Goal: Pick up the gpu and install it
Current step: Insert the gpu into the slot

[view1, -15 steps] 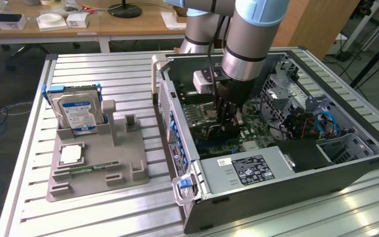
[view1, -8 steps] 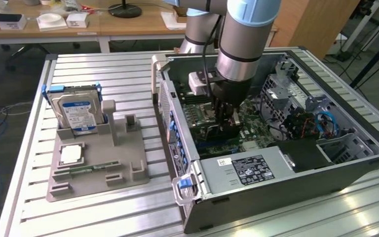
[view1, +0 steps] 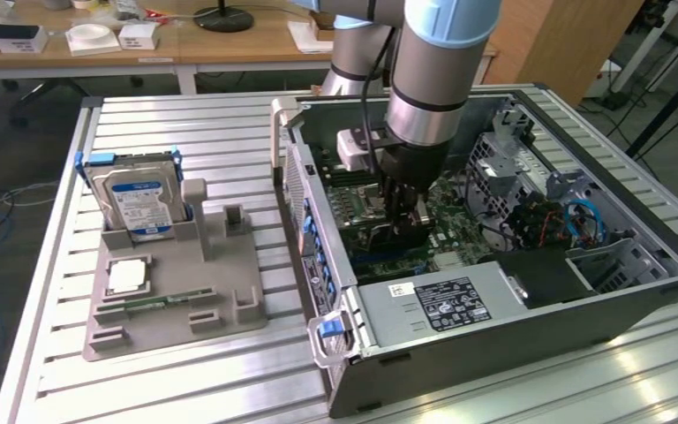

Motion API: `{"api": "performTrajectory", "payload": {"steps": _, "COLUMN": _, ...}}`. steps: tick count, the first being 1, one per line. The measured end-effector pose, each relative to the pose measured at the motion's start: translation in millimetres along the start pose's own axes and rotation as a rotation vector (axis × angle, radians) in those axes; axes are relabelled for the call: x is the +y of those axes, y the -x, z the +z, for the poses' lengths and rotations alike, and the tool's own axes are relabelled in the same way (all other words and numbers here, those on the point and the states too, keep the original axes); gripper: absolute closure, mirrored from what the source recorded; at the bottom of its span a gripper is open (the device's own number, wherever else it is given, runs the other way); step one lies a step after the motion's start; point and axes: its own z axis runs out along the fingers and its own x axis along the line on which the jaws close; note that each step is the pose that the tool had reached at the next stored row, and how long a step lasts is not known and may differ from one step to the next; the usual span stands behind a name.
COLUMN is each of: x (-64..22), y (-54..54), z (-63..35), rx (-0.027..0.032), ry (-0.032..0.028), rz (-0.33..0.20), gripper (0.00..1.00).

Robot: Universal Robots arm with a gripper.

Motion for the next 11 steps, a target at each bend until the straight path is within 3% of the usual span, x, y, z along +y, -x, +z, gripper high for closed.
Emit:
{"api": "performTrajectory", "payload": {"steps": 8, "x": -1.4, "y": 0.0, "z": 2.6, "rx": -0.0007, "ry": -0.0008, "rz": 0.000, "gripper": 0.74}}
{"api": "performTrajectory", "payload": {"steps": 11, "x": -1.3, "y": -0.6, "z": 2.1, "rx": 0.0016, "ry": -0.0002, "rz": 0.000, "gripper": 0.74}}
